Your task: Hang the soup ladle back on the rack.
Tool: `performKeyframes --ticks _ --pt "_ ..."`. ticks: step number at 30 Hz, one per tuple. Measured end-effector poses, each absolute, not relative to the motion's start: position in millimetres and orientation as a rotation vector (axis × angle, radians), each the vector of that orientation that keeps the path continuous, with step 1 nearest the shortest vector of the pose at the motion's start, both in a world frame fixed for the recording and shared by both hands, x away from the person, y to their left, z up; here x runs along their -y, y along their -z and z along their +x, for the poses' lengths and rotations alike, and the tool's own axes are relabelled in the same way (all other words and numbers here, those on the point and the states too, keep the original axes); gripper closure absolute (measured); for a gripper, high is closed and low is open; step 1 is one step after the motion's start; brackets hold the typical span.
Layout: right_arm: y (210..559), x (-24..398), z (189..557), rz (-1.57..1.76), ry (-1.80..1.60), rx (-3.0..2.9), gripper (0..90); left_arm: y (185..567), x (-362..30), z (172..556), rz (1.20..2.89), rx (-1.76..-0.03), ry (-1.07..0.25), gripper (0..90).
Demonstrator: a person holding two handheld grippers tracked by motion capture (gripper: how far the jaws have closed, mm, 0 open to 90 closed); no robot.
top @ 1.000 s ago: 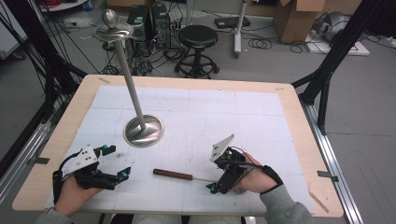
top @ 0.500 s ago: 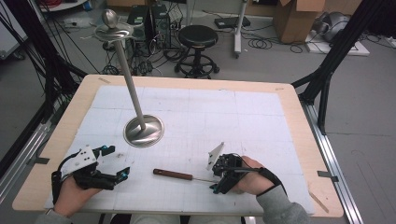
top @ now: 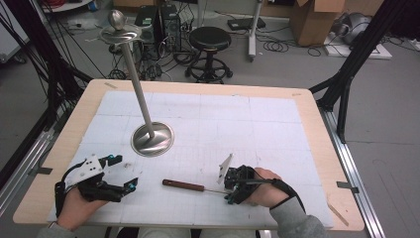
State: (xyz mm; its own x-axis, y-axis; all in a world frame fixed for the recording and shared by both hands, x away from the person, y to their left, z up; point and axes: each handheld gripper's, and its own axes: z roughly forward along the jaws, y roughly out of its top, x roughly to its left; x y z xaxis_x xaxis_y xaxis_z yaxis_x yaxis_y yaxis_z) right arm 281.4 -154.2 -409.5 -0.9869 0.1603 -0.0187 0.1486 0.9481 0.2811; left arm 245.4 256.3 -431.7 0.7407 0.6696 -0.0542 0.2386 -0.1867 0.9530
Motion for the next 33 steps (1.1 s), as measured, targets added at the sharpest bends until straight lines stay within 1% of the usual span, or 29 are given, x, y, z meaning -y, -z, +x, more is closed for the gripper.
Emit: performKeyframes --ticks 3,6,11,12,13,20,26,33 --pt "409.1 152.8 280.4 0.240 -0.411 -3.081 66.3 431.7 -256.4 245.4 1.759 -0.717 -0.453 2.7" --pt "408.9 152.8 280.5 0.266 -0.396 -3.094 70.3 431.9 -256.3 245.5 1.761 -0.717 -0.452 2.7" --pt "408.2 155.2 281.1 0.293 -0.359 -3.098 80.4 432.1 -256.2 245.4 1.766 -0.717 -0.454 2.7" --pt "408.2 155.2 281.1 0.293 -0.359 -3.098 80.4 432.1 -256.2 245.4 1.766 -0.717 -0.454 2.7" --pt "407.9 154.4 280.5 0.288 -0.343 -3.095 83.0 432.2 -256.0 245.4 1.765 -0.718 -0.452 2.7" --pt "407.5 154.4 278.5 0.256 -0.346 -3.081 84.3 432.3 -256.3 245.8 1.767 -0.720 -0.459 2.7" --pt "406.4 158.0 279.5 0.265 -0.421 -3.060 84.5 431.8 -256.8 245.4 1.764 -0.723 -0.465 2.7" --pt "393.4 165.3 280.0 0.327 -0.548 -2.987 84.5 431.7 -257.5 245.4 1.758 -0.729 -0.470 2.7"
